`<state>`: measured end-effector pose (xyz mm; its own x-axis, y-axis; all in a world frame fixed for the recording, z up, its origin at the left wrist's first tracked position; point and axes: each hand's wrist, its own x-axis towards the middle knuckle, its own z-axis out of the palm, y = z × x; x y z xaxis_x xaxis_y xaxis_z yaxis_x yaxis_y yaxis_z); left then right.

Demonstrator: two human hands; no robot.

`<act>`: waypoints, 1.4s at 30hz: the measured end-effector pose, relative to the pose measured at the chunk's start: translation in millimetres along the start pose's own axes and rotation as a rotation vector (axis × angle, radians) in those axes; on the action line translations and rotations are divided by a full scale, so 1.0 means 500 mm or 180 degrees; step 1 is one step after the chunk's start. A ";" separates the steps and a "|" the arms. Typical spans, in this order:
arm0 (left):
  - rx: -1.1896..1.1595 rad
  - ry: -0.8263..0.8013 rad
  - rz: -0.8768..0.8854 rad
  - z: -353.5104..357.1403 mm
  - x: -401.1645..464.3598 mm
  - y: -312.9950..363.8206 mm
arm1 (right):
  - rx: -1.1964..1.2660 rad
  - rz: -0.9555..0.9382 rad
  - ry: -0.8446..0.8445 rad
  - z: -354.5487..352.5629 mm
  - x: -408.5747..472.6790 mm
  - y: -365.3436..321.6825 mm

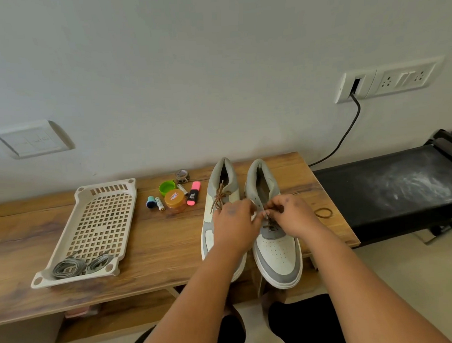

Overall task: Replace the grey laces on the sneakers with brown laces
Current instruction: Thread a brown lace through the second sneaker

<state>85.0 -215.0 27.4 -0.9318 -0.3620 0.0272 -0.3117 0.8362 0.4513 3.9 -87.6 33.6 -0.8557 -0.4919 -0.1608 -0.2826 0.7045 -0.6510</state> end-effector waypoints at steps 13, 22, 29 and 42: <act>-0.3473 -0.0613 -0.0647 -0.107 -0.010 -0.029 | 0.0425 0.0246 -0.0411 -0.032 -0.001 0.007; -0.0394 0.0029 0.0104 -0.031 0.010 -0.025 | 0.0322 0.0330 0.0163 -0.040 0.003 0.017; 0.0127 -0.0003 0.0339 0.028 0.007 -0.012 | -0.0019 0.0475 -0.0181 -0.037 0.000 0.023; -0.0721 -0.0213 0.0104 0.006 0.010 -0.020 | -0.0181 0.0554 -0.0327 -0.035 0.005 0.029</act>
<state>82.8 -224.0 20.4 -0.9533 -0.3020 -0.0106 -0.2385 0.7306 0.6398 -9.8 -69.6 36.9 -0.8458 -0.4079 -0.3440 -0.1610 0.8097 -0.5643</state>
